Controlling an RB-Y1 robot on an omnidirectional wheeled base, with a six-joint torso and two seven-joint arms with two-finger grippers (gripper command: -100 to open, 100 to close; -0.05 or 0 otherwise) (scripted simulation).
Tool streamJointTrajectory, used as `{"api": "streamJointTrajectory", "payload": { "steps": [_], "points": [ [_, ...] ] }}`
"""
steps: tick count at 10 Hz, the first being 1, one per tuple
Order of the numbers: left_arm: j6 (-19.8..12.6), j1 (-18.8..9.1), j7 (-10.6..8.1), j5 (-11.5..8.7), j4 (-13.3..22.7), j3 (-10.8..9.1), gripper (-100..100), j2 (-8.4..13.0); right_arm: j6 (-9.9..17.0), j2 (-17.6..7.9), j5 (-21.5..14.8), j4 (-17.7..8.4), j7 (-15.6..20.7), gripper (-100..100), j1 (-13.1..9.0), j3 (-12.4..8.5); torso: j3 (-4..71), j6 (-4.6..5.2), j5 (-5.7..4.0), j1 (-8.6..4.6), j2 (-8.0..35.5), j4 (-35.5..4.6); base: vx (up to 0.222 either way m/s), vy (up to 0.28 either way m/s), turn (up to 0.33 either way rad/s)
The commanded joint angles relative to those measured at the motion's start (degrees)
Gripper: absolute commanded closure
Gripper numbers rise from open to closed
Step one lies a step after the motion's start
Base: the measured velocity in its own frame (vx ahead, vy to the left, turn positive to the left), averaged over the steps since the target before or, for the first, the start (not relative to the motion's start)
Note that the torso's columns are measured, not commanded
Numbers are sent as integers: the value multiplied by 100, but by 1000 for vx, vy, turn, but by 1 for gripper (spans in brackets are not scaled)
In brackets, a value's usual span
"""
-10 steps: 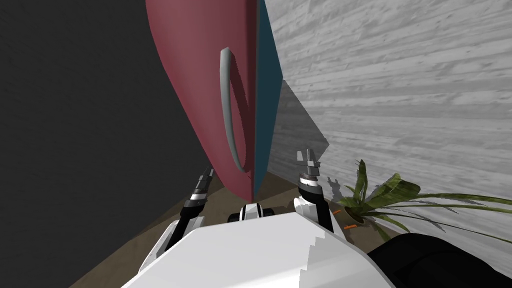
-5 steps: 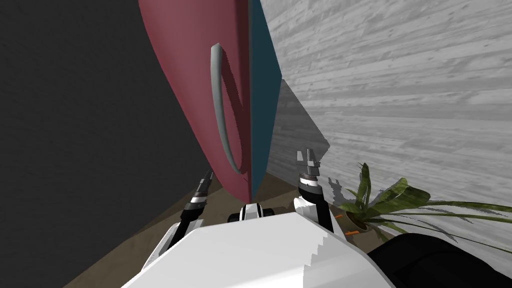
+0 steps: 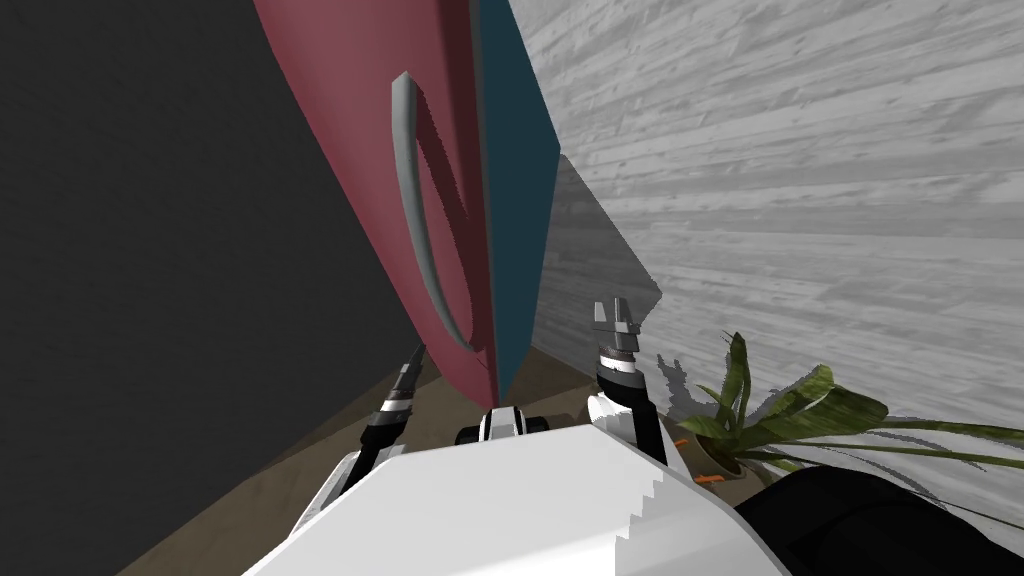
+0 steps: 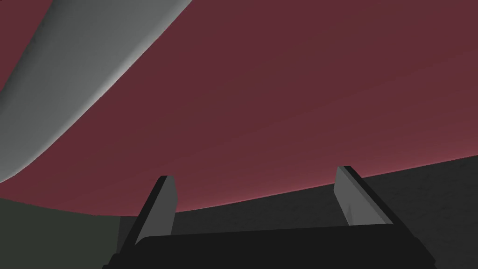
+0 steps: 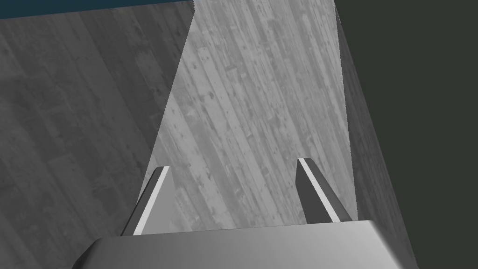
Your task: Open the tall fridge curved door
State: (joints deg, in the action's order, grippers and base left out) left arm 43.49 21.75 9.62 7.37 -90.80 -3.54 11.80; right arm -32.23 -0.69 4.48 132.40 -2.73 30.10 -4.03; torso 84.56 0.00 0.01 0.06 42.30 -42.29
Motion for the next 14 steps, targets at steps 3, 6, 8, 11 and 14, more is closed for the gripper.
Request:
{"api": "streamJointTrajectory", "payload": {
  "steps": [3,6,8,11,14],
  "points": [
    [372,-125,199,90,672,-105,-100,-49,0,1,0,0,0,0,0,0,4,0,-5,-22,-6,2,39,-108,36],
    [701,-228,368,165,1185,-198,-100,-137,0,0,0,0,0,0,0,0,0,-1,1,-2,0,0,31,-91,40],
    [900,-290,470,210,1561,-253,-100,-241,0,0,0,0,0,0,0,0,4,0,-2,-10,-6,2,45,-105,35],
    [1160,-371,603,269,1994,-326,-100,-493,0,0,0,0,0,0,0,0,-2,0,-1,-8,4,-1,28,-95,35],
    [1356,-432,703,314,2324,-381,-100,-888,0,0,0,0,0,0,0,0,2,0,0,-5,-2,1,24,-76,25]
  ]
}}
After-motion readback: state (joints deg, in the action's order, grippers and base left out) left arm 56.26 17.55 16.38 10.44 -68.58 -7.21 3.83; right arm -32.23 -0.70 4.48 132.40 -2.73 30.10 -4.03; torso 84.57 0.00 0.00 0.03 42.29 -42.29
